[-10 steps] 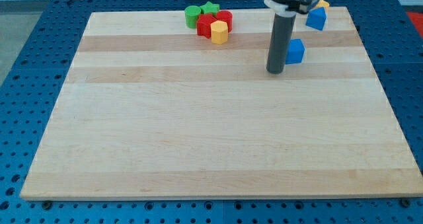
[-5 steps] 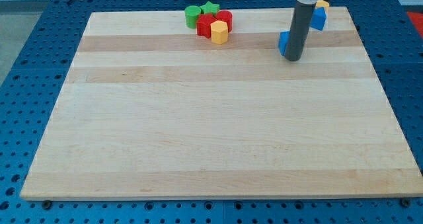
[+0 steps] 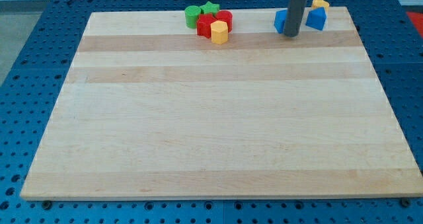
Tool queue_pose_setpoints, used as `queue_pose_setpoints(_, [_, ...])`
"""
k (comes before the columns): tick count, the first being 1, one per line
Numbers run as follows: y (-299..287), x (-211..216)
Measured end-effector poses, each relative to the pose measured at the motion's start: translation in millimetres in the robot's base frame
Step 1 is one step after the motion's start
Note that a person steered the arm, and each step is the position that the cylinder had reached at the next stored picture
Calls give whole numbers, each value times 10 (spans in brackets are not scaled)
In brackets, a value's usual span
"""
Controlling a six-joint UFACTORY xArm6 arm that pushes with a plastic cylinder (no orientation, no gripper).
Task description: Move blue cube towards top right
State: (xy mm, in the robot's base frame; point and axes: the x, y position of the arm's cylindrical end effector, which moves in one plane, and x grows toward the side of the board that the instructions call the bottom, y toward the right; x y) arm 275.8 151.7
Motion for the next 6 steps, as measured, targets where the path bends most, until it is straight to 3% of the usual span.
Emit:
queue_pose_setpoints(3, [-520,-4])
queue_pose_setpoints(6, [-417,-201])
